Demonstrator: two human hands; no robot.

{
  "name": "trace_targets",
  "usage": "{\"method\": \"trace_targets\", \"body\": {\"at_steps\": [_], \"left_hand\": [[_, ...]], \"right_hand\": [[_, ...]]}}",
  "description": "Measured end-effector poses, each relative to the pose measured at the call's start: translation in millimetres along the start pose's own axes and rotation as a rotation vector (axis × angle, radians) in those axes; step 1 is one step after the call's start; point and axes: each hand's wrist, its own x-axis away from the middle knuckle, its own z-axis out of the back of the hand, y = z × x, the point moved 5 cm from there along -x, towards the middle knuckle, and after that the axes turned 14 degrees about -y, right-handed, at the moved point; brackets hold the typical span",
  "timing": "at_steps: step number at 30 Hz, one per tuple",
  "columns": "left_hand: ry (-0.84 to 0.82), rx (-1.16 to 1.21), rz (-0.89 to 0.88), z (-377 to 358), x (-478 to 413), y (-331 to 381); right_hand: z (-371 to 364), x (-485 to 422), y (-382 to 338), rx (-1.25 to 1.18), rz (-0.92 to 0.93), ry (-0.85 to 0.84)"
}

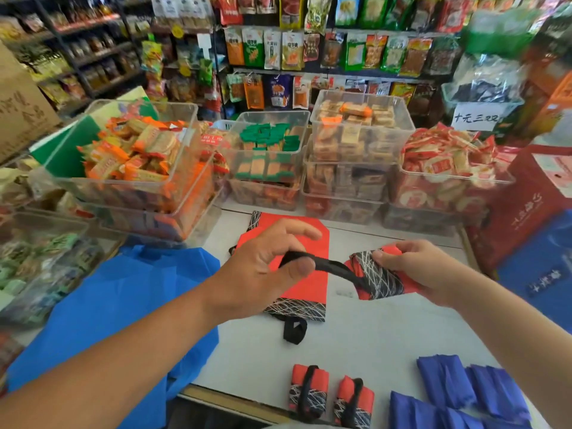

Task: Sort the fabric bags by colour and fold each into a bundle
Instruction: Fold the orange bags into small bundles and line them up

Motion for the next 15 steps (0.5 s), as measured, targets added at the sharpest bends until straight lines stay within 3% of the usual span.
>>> {"method": "trace_targets", "body": {"at_steps": [3,6,9,15], "left_hand": [[0.234,0.235,0.045,-2.0,-1.8,-9.0],[0.398,0.481,0.200,-14.6,-1.8,-35.6],[0.427,0.631,0.398,-32.3,1.8,-63.5],[0.271,0.675,0.721,-58.3,4.9,-84.3]], "right_hand": [[-10.9,-4.3,6.9,-0.049,-0.004,-0.049],[-20.7,-3.6,8.3,-0.115,0.042,-0.050],[-35.6,5.0,6.9,-0.123,0.145,-0.016],[-47.3,27.3,0.2,0.269,0.319,0.022]]}}
